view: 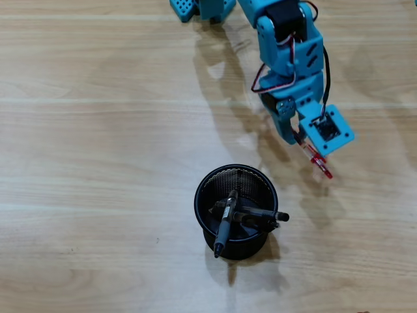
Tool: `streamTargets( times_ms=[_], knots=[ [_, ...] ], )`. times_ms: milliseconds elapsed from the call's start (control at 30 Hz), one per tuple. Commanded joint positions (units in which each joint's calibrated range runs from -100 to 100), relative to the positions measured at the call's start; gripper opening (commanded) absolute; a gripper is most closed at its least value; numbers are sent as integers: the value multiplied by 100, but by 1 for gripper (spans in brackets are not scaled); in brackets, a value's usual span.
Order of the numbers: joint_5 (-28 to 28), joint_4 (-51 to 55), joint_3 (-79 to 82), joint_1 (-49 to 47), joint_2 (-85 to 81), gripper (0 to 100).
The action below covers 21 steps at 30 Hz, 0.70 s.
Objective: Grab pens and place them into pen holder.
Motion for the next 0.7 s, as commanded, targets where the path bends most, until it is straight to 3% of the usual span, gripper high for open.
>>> streamTargets(
  times_ms=[0, 100, 233, 667],
  knots=[
    [437, -16, -60, 245, -984, 2],
    [879, -145, -6, 418, -1463, 2],
    [1285, -1161, 931, 627, -2336, 2],
    [1879, -6602, 5690, 781, -5503, 2]
  ],
)
